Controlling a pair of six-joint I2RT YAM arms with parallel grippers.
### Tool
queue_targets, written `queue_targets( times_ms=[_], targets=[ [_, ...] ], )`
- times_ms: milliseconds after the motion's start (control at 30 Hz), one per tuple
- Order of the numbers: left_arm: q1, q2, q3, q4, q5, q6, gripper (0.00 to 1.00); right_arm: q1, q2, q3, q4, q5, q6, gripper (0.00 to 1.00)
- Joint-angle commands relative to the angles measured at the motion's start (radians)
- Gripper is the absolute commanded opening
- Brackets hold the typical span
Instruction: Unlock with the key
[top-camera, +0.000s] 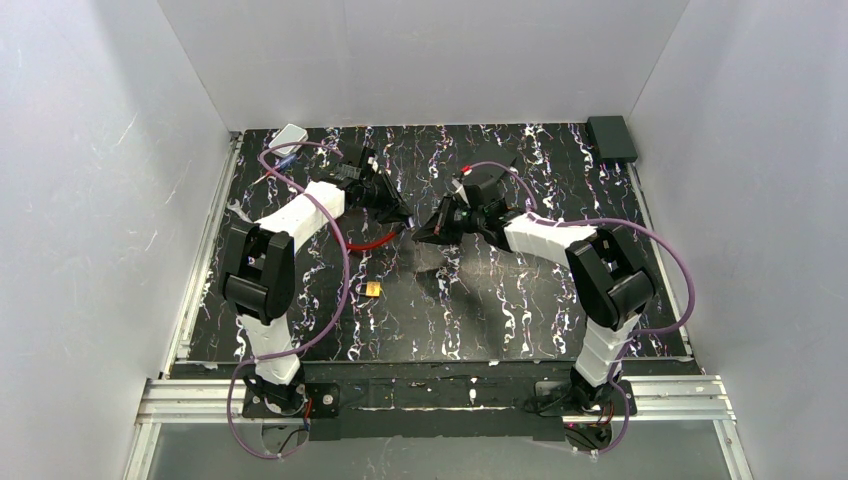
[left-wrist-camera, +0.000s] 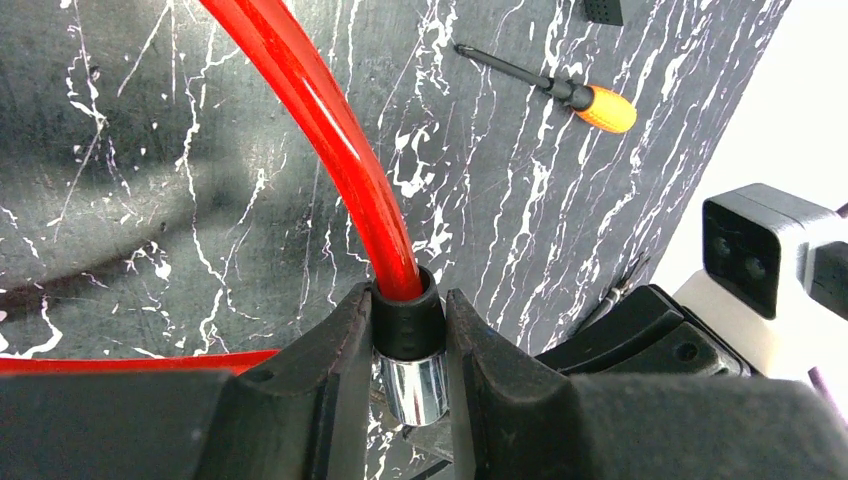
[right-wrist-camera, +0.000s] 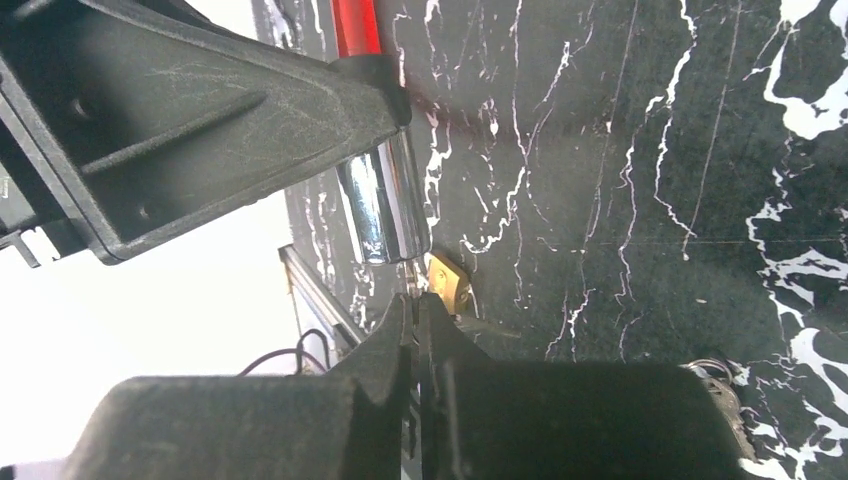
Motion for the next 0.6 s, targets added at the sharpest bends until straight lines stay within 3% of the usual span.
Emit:
queue_targets(
  times_ms=[0, 100, 233, 300, 567],
  targets=[
    [-0.047, -0.071, -0.019, -0.133, 0.114, 0.031, 0.0, -0.087, 0.0, -0.014, 0.322, 0.026, 0.121, 0.01],
    [-0.049, -0.073, -0.019, -0.133, 0.114, 0.032, 0.0, -0.102, -0.002, -0.001, 0.315, -0.002, 0.096, 0.01],
    [-0.054, -0.08, -0.017, -0.134, 0.112, 0.037, 0.0, -0.071, -0.05, 0.138, -0.025, 0.162, -0.211, 0.01],
    [-0.058, -0.083, -0.017, -0.133, 0.114, 0.035, 0.0, -0.057, -0.075, 0.166, -0.114, 0.232, -0.283, 0.01],
    [-0.069, -0.08, -0.024, -0.132, 0.117, 0.03, 0.0, -0.094, -0.065, 0.105, -0.015, 0.14, -0.18, 0.01]
  ],
)
